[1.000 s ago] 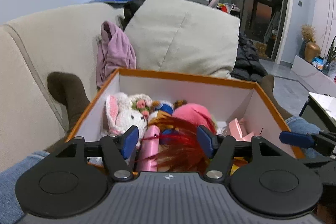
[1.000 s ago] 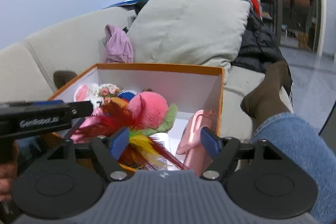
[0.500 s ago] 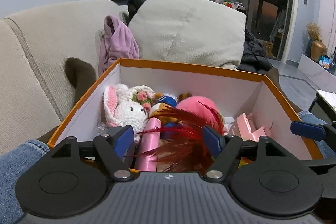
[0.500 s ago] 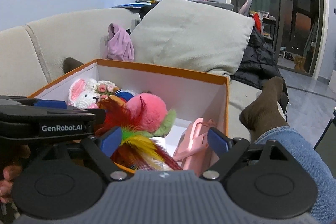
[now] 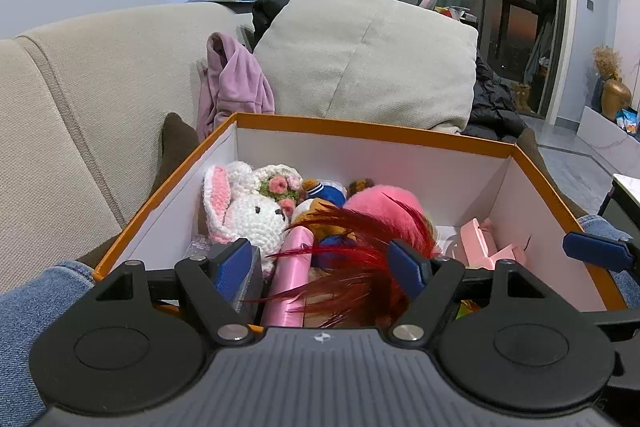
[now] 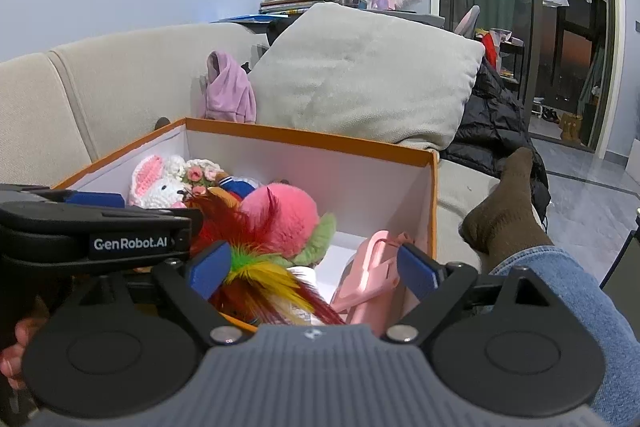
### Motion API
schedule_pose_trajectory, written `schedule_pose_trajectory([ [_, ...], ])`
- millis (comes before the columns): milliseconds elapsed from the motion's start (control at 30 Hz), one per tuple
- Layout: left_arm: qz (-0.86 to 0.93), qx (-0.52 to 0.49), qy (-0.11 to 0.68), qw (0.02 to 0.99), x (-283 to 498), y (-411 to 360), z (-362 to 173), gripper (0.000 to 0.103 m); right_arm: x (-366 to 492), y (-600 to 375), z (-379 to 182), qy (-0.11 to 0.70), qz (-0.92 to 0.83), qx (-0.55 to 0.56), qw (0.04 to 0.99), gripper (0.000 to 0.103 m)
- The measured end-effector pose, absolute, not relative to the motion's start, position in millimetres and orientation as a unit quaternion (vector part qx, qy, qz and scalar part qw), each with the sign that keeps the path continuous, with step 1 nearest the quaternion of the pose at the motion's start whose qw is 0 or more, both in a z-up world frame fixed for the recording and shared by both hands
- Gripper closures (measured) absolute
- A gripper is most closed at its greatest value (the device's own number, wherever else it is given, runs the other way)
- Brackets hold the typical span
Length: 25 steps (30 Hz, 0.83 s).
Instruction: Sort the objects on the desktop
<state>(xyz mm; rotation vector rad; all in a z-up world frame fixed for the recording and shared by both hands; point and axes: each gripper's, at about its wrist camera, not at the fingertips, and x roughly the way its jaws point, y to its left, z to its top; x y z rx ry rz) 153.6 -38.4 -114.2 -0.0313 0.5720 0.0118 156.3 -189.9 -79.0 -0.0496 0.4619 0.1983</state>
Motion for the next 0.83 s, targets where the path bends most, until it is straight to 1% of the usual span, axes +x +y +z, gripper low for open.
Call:
schedule_pose_trajectory([
  [833,0.006,-0.016,0.281,0.960,153.8,-38.4,-115.2,0.015,154.5,-189.9,-81.0,0.218,0.099,-0.022,0.971,0.012],
])
